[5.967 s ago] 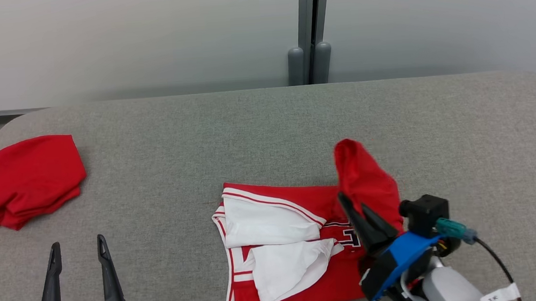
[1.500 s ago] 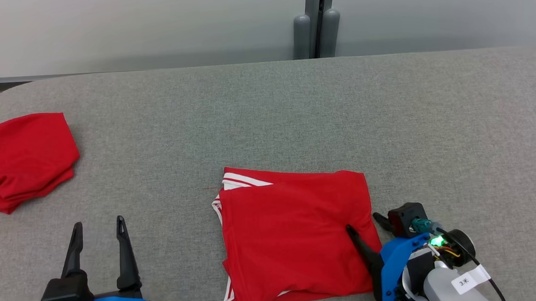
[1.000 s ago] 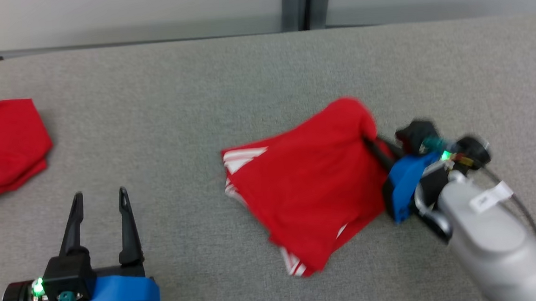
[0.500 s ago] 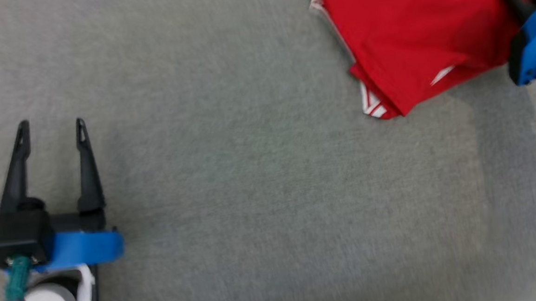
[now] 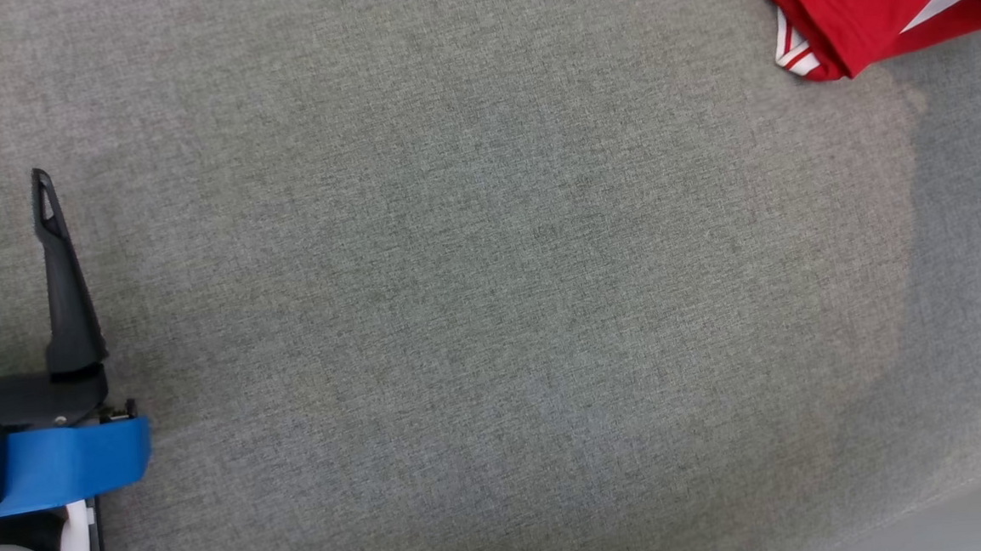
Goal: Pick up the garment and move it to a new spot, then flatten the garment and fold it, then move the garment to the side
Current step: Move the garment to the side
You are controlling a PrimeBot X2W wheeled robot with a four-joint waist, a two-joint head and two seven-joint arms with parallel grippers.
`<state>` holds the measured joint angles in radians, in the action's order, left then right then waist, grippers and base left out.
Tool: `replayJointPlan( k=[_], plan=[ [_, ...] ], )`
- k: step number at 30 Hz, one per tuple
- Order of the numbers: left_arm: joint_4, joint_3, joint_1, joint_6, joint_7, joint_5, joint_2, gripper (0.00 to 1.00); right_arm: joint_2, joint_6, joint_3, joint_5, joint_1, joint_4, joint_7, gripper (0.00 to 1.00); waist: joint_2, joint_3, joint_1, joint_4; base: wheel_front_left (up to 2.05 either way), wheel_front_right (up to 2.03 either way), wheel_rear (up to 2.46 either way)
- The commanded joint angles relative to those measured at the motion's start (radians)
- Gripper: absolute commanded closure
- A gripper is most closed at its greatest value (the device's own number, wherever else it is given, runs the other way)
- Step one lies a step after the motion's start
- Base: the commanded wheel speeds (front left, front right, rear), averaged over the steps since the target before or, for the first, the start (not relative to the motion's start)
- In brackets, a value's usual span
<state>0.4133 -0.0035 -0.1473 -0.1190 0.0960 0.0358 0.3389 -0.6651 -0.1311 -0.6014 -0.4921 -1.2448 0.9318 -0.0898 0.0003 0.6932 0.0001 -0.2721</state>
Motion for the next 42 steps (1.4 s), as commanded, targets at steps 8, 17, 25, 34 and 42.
replayJointPlan(
  k=[8,17,25,34,42],
  plan=[
    [0.024,0.004,-0.004,-0.01,0.011,0.004,0.01,0.0,0.048,0.0,-0.049,-0.015,-0.11,0.119,-0.043,0.0,-0.0003,0.002,-0.0001,0.003,0.0,0.0,0.0],
    [-0.076,-0.021,0.032,-0.026,-0.074,-0.048,-0.042,0.0,0.084,0.0,-0.071,0.019,-0.069,0.14,-0.169,0.0,-0.0003,-0.128,-0.0001,0.063,0.0,0.0,0.0],
    [-0.152,-0.004,0.123,-0.039,-0.153,-0.11,-0.079,0.0,0.135,0.0,0.04,0.032,0.14,-0.121,-0.176,0.0,-0.0003,-0.272,-0.0001,0.103,0.0,0.0,0.0],
    [-0.238,-0.007,0.201,-0.031,-0.214,-0.168,-0.112,0.0,0.238,0.0,0.273,0.095,0.514,-0.367,-0.176,0.0,-0.0003,-0.406,-0.0001,0.148,0.0,0.0,0.0],
    [-0.324,-0.015,0.236,-0.019,-0.242,-0.201,-0.126,0.0,0.355,0.0,0.449,0.165,0.865,-0.549,-0.176,0.0,-0.0003,-0.507,-0.0001,0.176,0.0,0.0,0.0]
  ],
)
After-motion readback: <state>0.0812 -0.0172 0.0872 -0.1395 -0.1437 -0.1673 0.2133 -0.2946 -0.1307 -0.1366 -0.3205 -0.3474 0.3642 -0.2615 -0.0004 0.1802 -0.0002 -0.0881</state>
